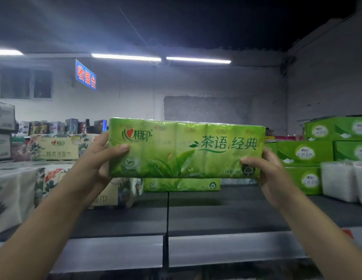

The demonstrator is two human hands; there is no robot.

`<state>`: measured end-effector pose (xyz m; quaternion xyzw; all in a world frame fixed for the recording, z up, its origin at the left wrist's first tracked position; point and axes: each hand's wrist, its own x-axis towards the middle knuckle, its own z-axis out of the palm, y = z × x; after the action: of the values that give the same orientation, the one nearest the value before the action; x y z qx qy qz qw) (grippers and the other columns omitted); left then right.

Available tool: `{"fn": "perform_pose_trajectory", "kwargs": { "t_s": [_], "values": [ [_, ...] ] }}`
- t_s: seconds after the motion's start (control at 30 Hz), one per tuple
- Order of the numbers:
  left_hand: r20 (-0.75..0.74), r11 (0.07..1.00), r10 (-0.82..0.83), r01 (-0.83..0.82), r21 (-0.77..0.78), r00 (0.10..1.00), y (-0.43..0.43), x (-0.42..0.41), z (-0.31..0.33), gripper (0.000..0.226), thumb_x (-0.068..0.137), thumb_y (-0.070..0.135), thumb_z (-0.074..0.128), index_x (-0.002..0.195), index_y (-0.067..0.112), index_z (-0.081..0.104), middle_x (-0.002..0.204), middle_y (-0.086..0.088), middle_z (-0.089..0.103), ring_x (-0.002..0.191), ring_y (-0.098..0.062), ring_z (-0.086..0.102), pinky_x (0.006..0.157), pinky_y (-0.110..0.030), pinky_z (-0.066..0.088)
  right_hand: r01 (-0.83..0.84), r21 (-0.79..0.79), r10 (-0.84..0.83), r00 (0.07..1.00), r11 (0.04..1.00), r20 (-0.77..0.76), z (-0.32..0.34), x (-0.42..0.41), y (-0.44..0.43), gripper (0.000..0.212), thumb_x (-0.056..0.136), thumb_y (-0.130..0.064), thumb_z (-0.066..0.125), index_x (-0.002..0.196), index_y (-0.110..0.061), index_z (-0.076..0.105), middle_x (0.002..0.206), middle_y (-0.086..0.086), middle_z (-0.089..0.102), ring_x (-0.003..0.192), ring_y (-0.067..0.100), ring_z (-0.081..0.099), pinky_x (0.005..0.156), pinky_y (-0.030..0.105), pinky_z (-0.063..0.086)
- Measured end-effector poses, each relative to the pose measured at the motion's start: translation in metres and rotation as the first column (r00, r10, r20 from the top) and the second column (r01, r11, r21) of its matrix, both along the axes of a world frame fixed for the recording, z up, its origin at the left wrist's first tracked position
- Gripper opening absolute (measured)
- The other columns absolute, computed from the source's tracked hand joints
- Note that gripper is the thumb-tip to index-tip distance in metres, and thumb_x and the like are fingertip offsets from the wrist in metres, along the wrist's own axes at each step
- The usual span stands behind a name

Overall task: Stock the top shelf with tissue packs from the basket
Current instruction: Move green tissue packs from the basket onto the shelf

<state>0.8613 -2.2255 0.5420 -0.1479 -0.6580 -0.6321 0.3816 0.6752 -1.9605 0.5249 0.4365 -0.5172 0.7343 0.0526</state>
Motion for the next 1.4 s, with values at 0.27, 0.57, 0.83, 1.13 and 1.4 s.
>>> {"fn": "perform_pose_trajectory", "kwargs": {
  "t_s": [0.27, 0.57, 0.83, 1.13, 1.4],
  "values": [
    [-0.027, 0.999, -0.007, 0.006, -0.041, 1.000, -0.010, -0.028, 0.021, 0.049, 0.069, 0.016, 0.075, 0.116, 0.016, 0.061, 0.111, -0.005, 0.071, 0.097, -0.023, 0.070, 0.070, -0.031, 0.059, -0.022, -0.103, 0.033, 0.993, 0.994, 0.111, 0.017, -0.036, -0.024, 0.028, 0.074, -0.012, 0.065, 0.096, -0.024, 0.053, 0.097, -0.002, 0.057, 0.102, 0.021, 0.049, 0.073, 0.025, 0.047],
    [0.049, 0.987, 0.155, -0.153, -0.041, 0.987, -0.047, -0.065, 0.030, 0.091, 0.034, 0.051, 0.093, 0.114, 0.015, 0.066, 0.113, -0.007, 0.071, 0.106, -0.023, 0.067, 0.091, -0.039, 0.050, 0.012, 0.006, -0.013, 0.991, 1.000, 0.135, 0.019, -0.071, -0.055, 0.092, 0.049, -0.040, 0.075, 0.134, -0.018, 0.044, 0.136, 0.009, 0.048, 0.127, 0.031, 0.043, 0.095, 0.042, 0.039],
    [0.192, 0.954, 0.267, -0.230, -0.192, 0.945, -0.061, -0.078, 0.020, 0.102, 0.028, 0.056, 0.091, 0.117, 0.020, 0.059, 0.105, -0.003, 0.074, 0.100, -0.019, 0.070, 0.099, -0.038, 0.043, 0.023, 0.087, -0.025, 0.999, 0.996, 0.028, 0.018, -0.082, -0.053, 0.033, 0.084, -0.004, 0.061, 0.113, -0.018, 0.056, 0.104, 0.001, 0.067, 0.105, 0.023, 0.061, 0.096, 0.037, 0.045],
    [0.159, 0.860, 0.449, -0.377, -0.344, 0.879, -0.054, -0.094, 0.013, 0.027, 0.081, 0.030, 0.070, 0.108, 0.026, 0.069, 0.095, 0.007, 0.075, 0.088, -0.003, 0.068, 0.081, -0.028, 0.040, 0.095, 0.075, -0.098, 0.994, 0.993, 0.038, 0.014, -0.090, -0.054, 0.051, 0.087, -0.003, 0.061, 0.124, -0.024, 0.034, 0.110, -0.002, 0.061, 0.109, 0.020, 0.059, 0.100, 0.036, 0.043],
    [0.066, 0.661, 0.671, -0.554, -0.506, 0.739, -0.059, -0.103, 0.003, 0.021, 0.078, 0.022, 0.077, 0.098, 0.020, 0.071, 0.093, 0.007, 0.070, 0.086, -0.008, 0.062, 0.080, -0.029, 0.039, 0.356, 0.204, -0.326, 0.930, 0.912, -0.169, 0.003, -0.100, -0.056, 0.063, 0.081, -0.014, 0.072, 0.133, -0.021, 0.038, 0.136, 0.004, 0.049, 0.123, 0.024, 0.049, 0.099, 0.041, 0.044]
  ]
}}
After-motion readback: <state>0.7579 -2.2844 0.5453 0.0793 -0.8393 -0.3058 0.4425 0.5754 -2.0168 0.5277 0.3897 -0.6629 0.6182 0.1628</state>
